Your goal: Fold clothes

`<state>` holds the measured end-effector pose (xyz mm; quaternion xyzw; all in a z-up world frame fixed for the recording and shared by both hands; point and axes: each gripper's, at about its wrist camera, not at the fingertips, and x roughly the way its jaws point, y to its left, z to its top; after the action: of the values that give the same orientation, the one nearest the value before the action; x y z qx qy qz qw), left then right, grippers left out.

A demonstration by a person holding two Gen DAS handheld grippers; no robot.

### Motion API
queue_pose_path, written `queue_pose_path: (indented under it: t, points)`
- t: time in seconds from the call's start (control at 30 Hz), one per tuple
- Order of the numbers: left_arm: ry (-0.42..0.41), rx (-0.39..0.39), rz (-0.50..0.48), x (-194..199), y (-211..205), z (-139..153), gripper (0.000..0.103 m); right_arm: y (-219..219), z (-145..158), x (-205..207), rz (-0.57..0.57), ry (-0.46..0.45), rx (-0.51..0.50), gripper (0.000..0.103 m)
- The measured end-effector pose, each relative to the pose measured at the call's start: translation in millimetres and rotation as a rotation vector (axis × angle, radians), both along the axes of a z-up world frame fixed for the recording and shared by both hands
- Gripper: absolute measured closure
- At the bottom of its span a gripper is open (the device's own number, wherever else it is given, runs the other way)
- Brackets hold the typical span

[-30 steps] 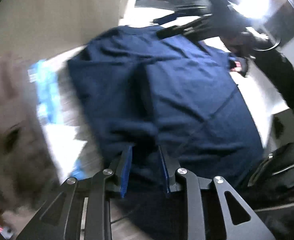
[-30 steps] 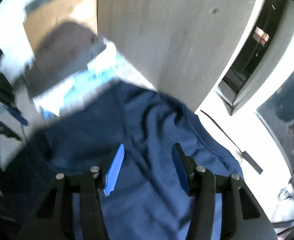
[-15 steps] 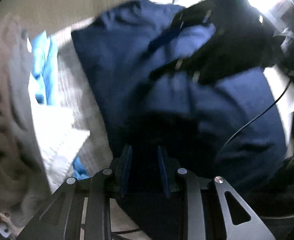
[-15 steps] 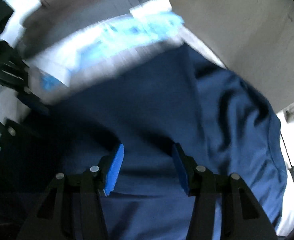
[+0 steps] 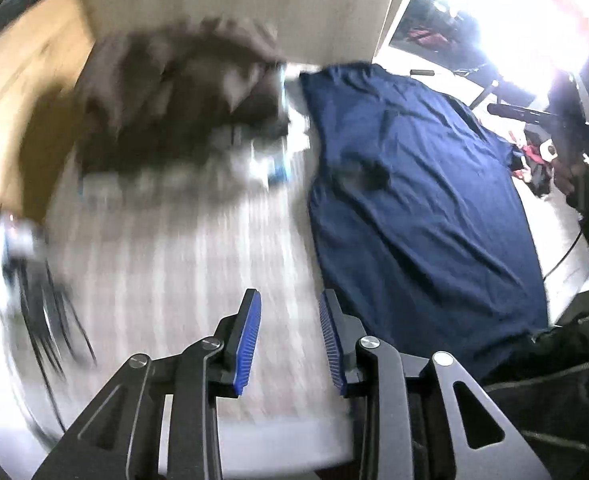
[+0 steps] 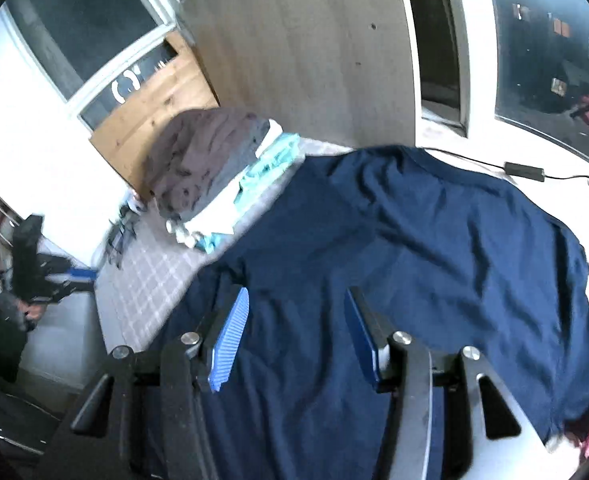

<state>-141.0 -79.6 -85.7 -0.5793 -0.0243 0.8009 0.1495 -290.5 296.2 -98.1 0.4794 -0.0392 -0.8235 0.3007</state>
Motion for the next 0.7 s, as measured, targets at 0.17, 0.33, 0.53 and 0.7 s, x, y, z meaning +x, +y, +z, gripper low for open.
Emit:
queue_pose_path:
  t: [0.17, 0.33, 0.53, 0.7]
  points:
    - [-0.083, 0.067, 0.082, 89.1, 5.3, -33.4, 0.074, -37.4, 4.7, 13.4, 0.076, 0.024, 0.073, 0.054]
    - [-0.134, 0.102, 0.143, 153.8, 11.9, -65.0, 0.071, -48.0, 8.8, 37.7, 0.130, 0.022, 0.082, 0.054]
    - [-0.158, 0.108, 0.186, 174.6, 20.6, -119.0, 0.071, -37.2, 12.1, 46.4, 0.128, -0.032, 0.129, 0.054]
    - [-0.141, 0.146, 0.181, 169.4, 28.4, -143.1, 0.070, -52.7, 19.1, 40.0, 0.113, 0.001, 0.212, 0.053]
